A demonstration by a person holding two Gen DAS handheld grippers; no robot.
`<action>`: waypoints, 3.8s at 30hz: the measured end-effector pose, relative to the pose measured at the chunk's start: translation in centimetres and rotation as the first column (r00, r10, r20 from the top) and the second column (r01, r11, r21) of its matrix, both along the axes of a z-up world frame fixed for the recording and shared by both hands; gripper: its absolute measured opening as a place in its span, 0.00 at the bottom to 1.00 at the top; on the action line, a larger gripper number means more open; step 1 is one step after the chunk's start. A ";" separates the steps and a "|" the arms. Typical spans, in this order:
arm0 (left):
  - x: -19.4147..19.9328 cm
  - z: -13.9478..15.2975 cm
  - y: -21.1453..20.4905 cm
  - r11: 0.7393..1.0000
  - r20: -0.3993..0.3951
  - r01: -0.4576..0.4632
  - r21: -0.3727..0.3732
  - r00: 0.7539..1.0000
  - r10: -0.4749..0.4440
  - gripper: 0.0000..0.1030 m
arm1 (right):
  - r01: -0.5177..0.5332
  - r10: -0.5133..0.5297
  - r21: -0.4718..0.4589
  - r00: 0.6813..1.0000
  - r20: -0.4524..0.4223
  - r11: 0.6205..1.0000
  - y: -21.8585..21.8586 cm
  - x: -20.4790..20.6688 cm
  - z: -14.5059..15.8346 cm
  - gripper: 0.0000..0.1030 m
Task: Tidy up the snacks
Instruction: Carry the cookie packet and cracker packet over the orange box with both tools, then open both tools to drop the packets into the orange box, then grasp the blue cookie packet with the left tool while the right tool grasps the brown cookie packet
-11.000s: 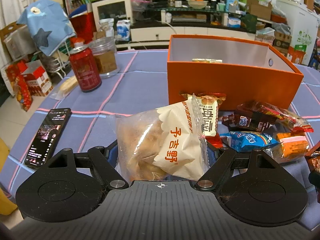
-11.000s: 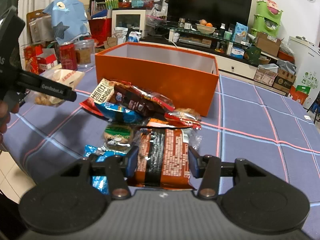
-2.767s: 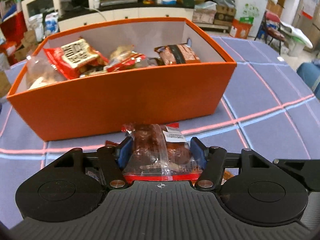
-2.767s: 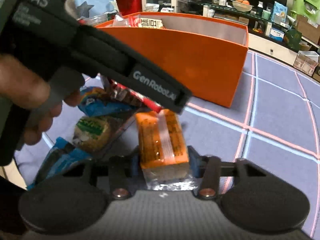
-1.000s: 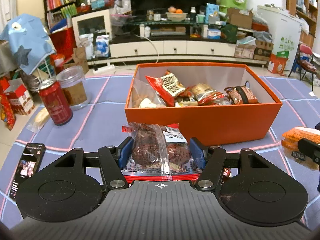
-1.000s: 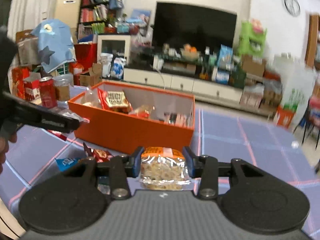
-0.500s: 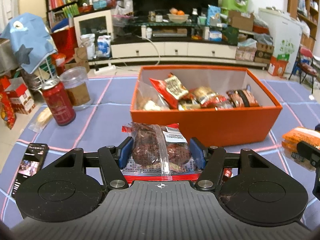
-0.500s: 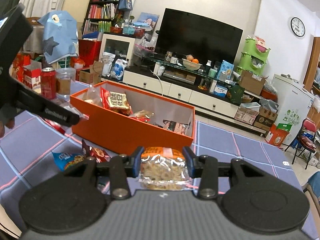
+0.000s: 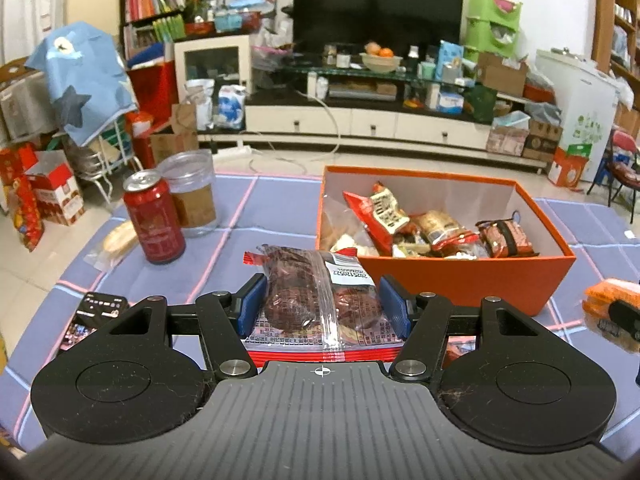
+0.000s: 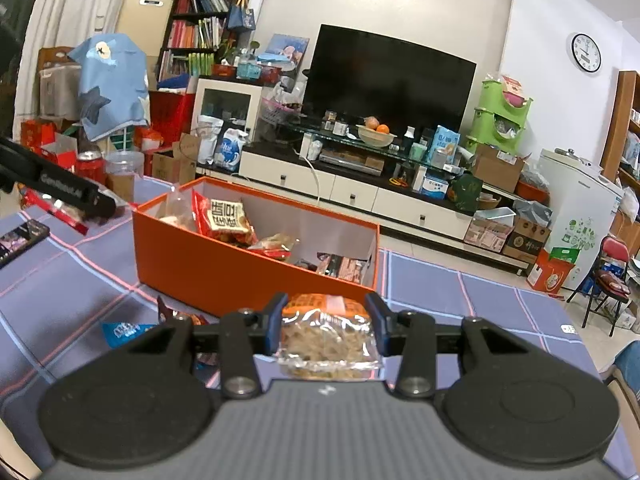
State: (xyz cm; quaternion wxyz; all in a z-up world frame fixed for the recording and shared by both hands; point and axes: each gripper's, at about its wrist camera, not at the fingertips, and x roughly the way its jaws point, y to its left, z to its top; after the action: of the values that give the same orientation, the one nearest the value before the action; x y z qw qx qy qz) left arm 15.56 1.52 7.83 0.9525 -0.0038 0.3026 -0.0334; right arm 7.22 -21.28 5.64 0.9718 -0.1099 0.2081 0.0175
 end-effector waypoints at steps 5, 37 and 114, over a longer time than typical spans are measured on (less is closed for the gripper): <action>0.1 1.0 -0.8 1.000 0.017 0.024 0.003 1.000 -0.024 0.28 | 0.009 -0.010 0.027 0.999 0.032 1.000 -0.5 0.1 1.4 0.43; 13.6 -0.2 -7.8 0.995 -0.001 0.070 0.076 0.998 -0.070 0.27 | 0.002 -0.004 0.184 1.000 0.010 0.983 -1.4 16.1 2.4 0.43; 2.1 -9.8 -4.9 0.877 -0.123 0.433 0.210 0.901 -0.415 0.68 | 0.119 0.028 0.290 0.889 -0.458 0.949 -2.4 10.8 -8.8 0.82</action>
State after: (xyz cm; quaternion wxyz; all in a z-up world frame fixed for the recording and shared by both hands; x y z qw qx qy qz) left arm 17.71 -3.37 -1.94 0.9040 0.1724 0.3329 -0.2055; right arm 18.00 -23.70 -3.17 0.9007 0.0564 0.4275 0.0522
